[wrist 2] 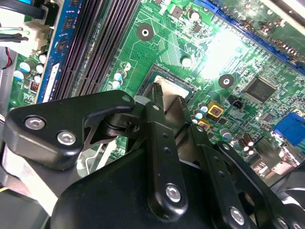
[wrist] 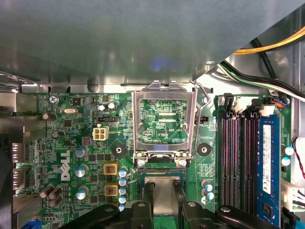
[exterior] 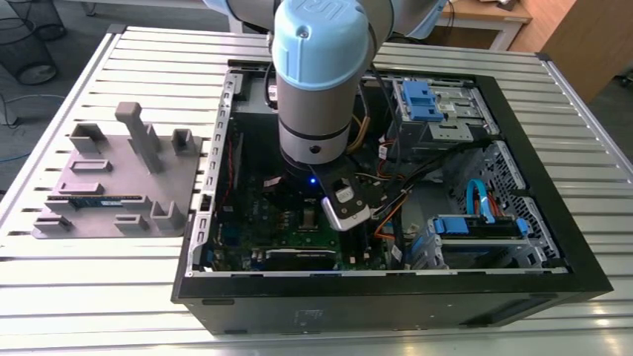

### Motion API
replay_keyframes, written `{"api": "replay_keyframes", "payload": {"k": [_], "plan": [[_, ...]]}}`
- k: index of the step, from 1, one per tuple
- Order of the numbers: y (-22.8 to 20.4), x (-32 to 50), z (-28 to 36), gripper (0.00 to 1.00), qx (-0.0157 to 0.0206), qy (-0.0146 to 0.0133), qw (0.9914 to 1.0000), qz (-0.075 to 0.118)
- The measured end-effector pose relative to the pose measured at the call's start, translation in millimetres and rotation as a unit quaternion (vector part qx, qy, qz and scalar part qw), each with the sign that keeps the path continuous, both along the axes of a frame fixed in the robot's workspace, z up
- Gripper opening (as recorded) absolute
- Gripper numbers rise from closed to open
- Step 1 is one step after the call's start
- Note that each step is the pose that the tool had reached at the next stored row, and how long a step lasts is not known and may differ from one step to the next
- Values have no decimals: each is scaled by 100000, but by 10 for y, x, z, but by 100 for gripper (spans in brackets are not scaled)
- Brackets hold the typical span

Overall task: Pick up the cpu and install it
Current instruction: 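Place the cpu into insertion slot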

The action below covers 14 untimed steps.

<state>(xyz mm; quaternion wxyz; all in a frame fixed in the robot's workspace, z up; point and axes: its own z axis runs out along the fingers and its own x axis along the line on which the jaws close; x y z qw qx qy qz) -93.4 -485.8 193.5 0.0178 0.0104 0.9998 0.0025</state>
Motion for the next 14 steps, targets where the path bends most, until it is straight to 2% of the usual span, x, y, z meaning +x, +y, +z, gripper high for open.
{"api": "replay_keyframes", "payload": {"k": [14], "plan": [[-1,-8,0,28,-3,-9,100000,-5]]}}
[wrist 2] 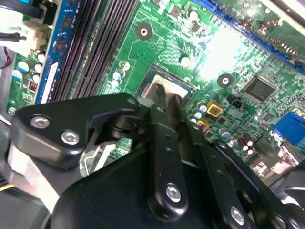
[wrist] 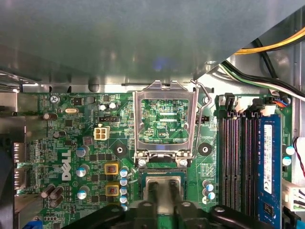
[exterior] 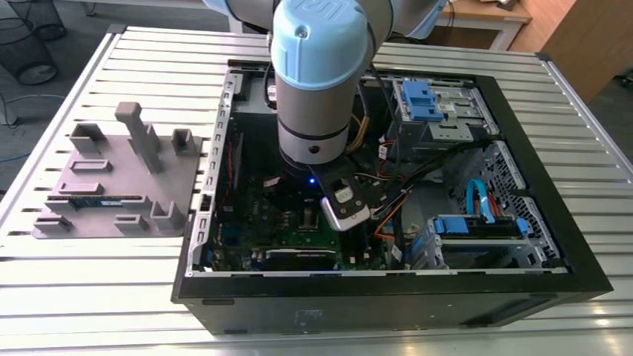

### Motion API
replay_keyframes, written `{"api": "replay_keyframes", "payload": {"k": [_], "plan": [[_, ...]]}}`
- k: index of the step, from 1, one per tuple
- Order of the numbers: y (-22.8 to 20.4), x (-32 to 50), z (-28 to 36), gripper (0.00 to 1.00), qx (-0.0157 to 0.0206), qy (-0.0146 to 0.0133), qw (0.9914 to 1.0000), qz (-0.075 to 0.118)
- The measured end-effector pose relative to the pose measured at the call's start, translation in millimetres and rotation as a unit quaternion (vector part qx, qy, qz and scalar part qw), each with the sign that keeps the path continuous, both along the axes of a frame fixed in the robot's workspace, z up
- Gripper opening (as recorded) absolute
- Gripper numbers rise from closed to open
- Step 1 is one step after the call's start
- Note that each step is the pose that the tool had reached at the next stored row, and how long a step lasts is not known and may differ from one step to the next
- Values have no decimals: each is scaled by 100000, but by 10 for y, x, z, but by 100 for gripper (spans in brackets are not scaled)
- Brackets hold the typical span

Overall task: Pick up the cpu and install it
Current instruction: 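Place the cpu into insertion slot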

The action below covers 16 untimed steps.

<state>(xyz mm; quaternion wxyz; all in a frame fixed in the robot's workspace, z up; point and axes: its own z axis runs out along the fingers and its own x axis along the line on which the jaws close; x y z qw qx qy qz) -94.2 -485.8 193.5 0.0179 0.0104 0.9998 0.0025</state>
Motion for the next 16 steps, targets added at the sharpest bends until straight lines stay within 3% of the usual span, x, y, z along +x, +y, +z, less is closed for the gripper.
{"api": "replay_keyframes", "payload": {"k": [3,6,16], "plan": [[0,-1,-1,16,8,-4,100000,3],[0,-2,0,11,-1,2,100000,5],[0,-17,0,11,13,3,100000,9]]}}
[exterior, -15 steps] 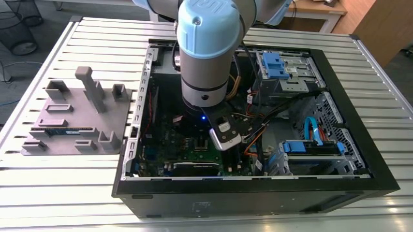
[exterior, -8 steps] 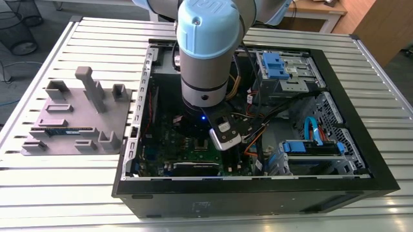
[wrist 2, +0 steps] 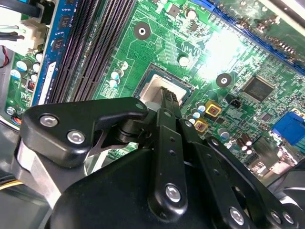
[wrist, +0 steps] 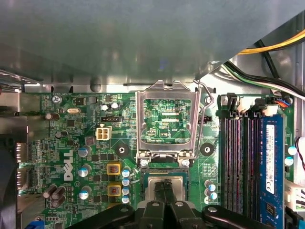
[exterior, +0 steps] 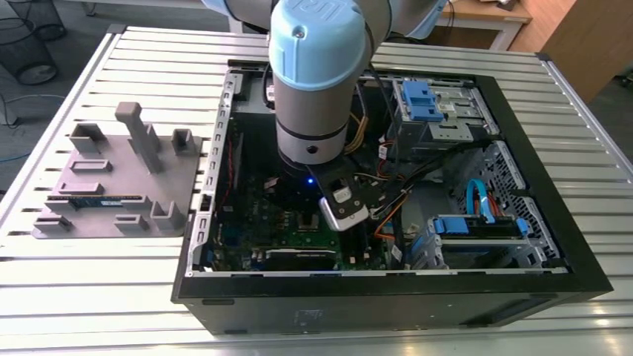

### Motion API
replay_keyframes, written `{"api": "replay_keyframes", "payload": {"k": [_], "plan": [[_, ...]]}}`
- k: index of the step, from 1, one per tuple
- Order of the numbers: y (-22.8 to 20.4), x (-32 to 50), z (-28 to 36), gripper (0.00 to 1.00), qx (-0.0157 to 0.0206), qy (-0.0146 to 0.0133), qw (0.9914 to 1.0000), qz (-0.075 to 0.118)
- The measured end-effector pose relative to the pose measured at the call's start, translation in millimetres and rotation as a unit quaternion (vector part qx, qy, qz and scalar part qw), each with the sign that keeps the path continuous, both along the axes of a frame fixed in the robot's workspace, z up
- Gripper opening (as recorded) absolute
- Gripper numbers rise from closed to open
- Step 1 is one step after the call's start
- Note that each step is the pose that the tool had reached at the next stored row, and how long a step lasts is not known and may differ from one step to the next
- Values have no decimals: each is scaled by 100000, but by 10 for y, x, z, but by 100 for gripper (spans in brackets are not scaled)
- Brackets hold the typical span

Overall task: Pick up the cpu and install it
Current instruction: 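Place the cpu into insertion slot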

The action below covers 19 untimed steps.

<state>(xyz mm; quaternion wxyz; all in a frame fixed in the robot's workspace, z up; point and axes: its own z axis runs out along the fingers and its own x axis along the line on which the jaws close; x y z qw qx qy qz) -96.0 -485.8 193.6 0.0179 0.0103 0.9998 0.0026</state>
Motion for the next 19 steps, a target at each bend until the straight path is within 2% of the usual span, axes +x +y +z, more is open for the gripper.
{"api": "replay_keyframes", "payload": {"k": [5,14,19], "plan": [[0,34,0,11,-1,-5,100000,-4],[-13,33,1,11,5,-8,100000,-7],[-14,33,45,11,0,-5,100000,-7]]}}
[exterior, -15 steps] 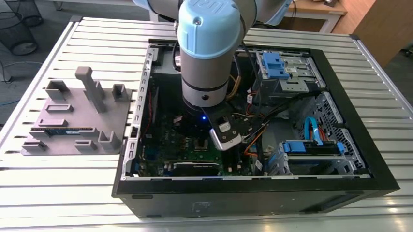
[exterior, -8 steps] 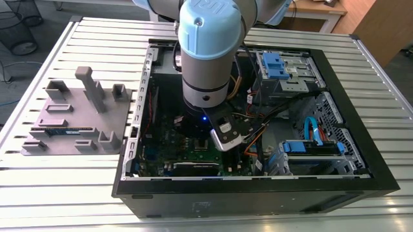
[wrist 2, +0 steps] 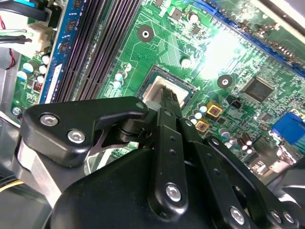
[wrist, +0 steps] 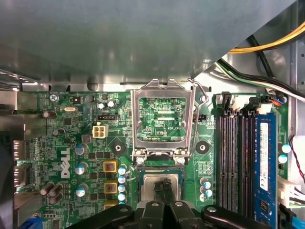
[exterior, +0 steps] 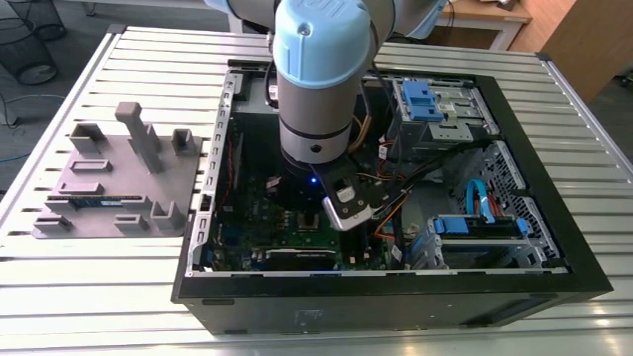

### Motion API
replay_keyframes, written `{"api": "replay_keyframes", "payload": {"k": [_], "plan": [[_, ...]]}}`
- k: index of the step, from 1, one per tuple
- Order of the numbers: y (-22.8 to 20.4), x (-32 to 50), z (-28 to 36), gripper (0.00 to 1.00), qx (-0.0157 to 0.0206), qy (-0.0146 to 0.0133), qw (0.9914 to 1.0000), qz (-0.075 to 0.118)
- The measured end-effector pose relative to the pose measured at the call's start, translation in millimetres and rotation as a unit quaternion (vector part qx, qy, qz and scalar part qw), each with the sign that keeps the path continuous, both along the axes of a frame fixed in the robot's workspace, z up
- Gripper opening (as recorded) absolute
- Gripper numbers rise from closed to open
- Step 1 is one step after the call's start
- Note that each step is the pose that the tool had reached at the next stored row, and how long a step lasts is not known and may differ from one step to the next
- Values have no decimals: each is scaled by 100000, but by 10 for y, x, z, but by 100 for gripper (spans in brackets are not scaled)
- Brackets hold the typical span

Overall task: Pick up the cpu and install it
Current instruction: 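Place the cpu into insertion slot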

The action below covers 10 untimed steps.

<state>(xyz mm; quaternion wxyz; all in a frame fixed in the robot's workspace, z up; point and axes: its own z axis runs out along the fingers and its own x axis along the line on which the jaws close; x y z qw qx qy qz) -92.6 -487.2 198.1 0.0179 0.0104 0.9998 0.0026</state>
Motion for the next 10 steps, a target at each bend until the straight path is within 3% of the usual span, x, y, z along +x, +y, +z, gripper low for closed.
{"api": "replay_keyframes", "payload": {"k": [10], "plan": [[-10,0,-31,11,-9,5,100000,0]]}}
